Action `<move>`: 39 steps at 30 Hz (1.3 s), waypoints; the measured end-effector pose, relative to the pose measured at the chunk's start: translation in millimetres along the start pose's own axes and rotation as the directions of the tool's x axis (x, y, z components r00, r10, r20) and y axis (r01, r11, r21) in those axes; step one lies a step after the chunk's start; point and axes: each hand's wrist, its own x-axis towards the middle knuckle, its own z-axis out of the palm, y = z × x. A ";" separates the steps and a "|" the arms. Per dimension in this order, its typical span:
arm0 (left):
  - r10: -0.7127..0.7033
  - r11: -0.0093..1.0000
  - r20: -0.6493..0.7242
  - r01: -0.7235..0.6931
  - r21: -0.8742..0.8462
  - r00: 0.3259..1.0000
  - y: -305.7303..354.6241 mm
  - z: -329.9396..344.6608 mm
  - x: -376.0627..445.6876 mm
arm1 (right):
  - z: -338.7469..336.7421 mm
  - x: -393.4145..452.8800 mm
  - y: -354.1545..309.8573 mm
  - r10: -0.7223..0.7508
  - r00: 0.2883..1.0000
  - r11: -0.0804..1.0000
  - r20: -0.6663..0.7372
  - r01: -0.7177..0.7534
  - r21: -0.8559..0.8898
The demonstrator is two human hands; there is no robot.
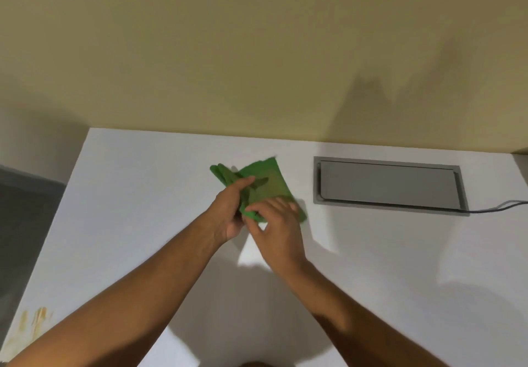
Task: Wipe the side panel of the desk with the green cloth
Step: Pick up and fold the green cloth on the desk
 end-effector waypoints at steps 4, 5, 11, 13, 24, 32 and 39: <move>-0.116 0.986 -0.041 0.110 -0.123 0.992 -14.0 -37.3 -26.0 | 15.4 -48.0 -22.6 -0.223 0.974 0.967 0.039 0.227 -0.118; -0.123 0.981 -0.039 0.115 -0.157 0.992 -18.0 -45.3 -34.0 | 17.8 -57.4 -25.9 -0.267 0.962 0.952 0.059 0.273 -0.138; -0.083 0.950 0.070 0.101 -0.296 0.994 -37.9 -102.5 -75.4 | 20.4 -80.1 -38.2 -0.418 0.859 0.903 0.295 0.429 0.029; -0.054 0.933 0.137 0.099 -0.345 0.989 -40.5 -123.4 -93.7 | 15.8 -74.0 -48.1 -0.382 0.864 0.924 0.327 0.357 0.135; 0.144 0.891 0.227 -0.027 -0.454 0.963 -54.9 -248.2 -195.3 | 96.3 6.0 -94.4 0.179 0.298 0.530 0.938 -0.832 0.163; 0.298 0.858 -0.142 -0.330 -0.394 0.944 -64.8 -344.8 -249.5 | 176.7 -21.0 -181.8 0.040 0.389 0.625 0.920 -0.728 0.280; 0.434 0.843 -0.329 -0.507 -0.179 0.839 -77.6 -425.9 -262.5 | 229.1 -14.8 -233.3 0.097 0.358 0.779 0.929 -0.608 0.153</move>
